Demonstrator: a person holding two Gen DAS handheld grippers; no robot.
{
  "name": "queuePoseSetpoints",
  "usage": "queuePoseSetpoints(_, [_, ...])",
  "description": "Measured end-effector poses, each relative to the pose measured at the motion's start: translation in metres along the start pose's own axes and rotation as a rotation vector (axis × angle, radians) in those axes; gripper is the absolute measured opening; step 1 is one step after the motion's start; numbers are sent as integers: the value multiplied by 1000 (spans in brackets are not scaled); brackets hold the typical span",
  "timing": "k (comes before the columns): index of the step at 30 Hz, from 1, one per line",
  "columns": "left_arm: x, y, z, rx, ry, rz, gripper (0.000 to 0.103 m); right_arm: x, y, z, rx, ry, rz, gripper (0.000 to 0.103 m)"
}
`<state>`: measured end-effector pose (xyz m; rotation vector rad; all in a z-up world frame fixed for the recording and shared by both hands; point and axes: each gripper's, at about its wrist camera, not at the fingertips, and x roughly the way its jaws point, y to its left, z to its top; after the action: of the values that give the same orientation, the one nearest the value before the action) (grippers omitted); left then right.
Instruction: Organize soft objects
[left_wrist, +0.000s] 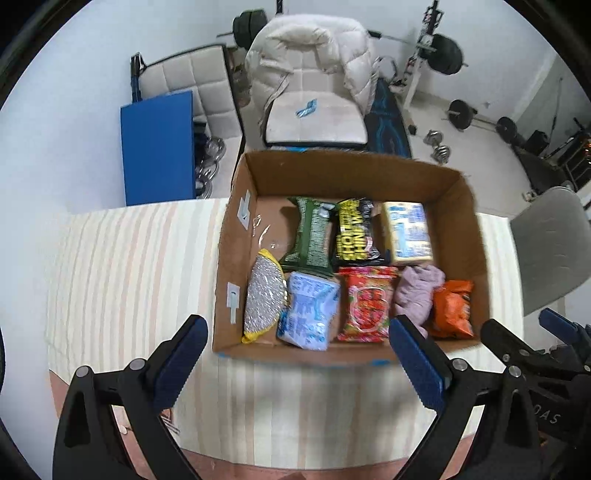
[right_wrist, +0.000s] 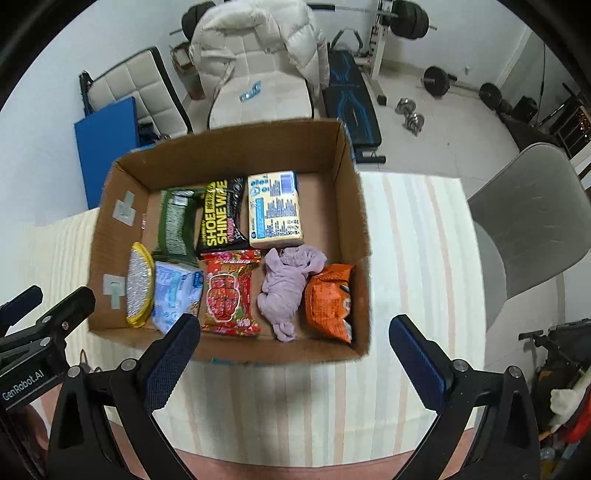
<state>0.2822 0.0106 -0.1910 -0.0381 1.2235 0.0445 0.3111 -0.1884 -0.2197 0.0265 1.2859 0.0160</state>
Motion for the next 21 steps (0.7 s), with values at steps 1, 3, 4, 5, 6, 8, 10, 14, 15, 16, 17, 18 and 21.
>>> queuePoseSetpoints(1, [-12, -1, -5, 7, -17, 2, 101, -10, 0, -5, -2, -16, 1, 103])
queuePoseSetpoints(3, [-31, -4, -16, 18, -43, 1, 101, -33, -1, -18, -7, -48, 8, 103])
queuePoseSetpoints(4, [-43, -5, -22, 24, -57, 0, 101, -44, -1, -24, -9, -67, 12, 103])
queuePoseSetpoints(5, [-54, -5, -28, 27, -71, -3, 101, -54, -2, -30, -10, -81, 12, 103])
queuePoseSetpoints(6, [-64, -6, -33, 30, -82, -10, 101, -67, -3, -37, -10, -98, 12, 103])
queuePoseSetpoints(8, [-80, -7, -42, 35, -103, -15, 101, -86, -4, -49, -15, -121, 18, 103])
queuePoseSetpoints(10, [-98, -7, -51, 39, -121, -21, 101, -107, -5, -61, -19, -146, 18, 103])
queuePoseSetpoints(14, [-127, -6, -66, 38, -154, -21, 101, -148, -5, -86, -27, -198, 17, 103])
queuePoseSetpoints(15, [-136, -6, -70, 35, -164, -25, 101, -158, -5, -92, -26, -214, 16, 103])
queuePoseSetpoints(16, [-143, -4, -73, 35, -173, -24, 101, -168, -6, -98, -20, -230, 22, 103])
queuePoseSetpoints(17, [-148, -4, -76, 36, -178, -20, 101, -177, -6, -102, -16, -240, 25, 103])
queuePoseSetpoints(18, [-157, -2, -80, 33, -188, -21, 101, -185, -7, -107, -13, -249, 29, 103])
queuePoseSetpoints(21, [-173, 0, -87, 24, -195, -38, 101, -212, -11, -122, -1, -282, 36, 103])
